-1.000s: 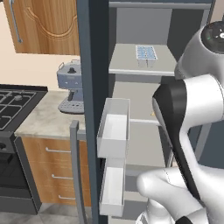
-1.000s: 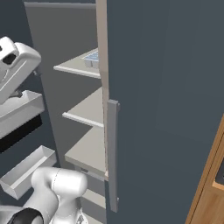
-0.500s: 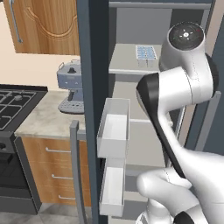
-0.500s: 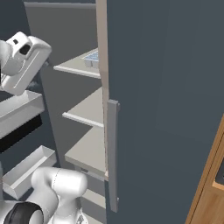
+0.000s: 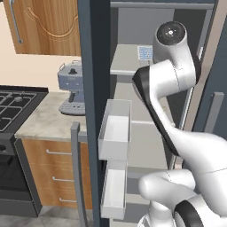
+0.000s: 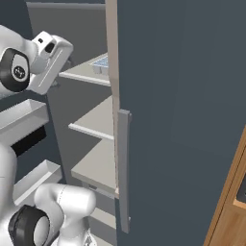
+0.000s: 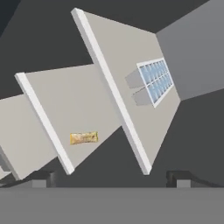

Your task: Open the freezer door, pick up the ice cube tray from the freezer, and place it on the dining counter.

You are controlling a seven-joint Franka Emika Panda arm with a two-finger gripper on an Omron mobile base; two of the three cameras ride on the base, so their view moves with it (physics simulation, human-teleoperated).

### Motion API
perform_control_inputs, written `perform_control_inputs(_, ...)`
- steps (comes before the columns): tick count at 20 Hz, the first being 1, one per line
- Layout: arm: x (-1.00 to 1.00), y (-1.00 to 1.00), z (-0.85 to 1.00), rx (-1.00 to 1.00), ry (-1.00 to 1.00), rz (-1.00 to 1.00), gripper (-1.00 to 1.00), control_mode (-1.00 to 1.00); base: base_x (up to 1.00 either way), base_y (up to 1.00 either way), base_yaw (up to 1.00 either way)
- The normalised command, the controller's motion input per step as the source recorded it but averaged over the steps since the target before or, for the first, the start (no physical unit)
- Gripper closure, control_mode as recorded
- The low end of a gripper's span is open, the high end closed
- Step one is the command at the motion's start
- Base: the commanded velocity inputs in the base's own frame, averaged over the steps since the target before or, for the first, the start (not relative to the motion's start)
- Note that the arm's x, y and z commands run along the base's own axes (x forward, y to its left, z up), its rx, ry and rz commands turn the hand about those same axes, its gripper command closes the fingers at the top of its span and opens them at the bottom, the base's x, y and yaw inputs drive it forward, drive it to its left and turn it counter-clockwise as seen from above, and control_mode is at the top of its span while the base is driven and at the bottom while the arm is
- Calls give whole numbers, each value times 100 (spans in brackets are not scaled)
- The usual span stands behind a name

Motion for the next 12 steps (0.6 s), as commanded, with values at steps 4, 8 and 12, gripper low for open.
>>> perform_control_inputs(4,60,-13,0,0,0,0,-100,-100,0,0,0)
perform_control_inputs(8,58,-3,0,0,0,0,-100,-100,0,0,0)
perform_control_inputs(12,61,0,0,0,0,0,-100,-100,0,0,0)
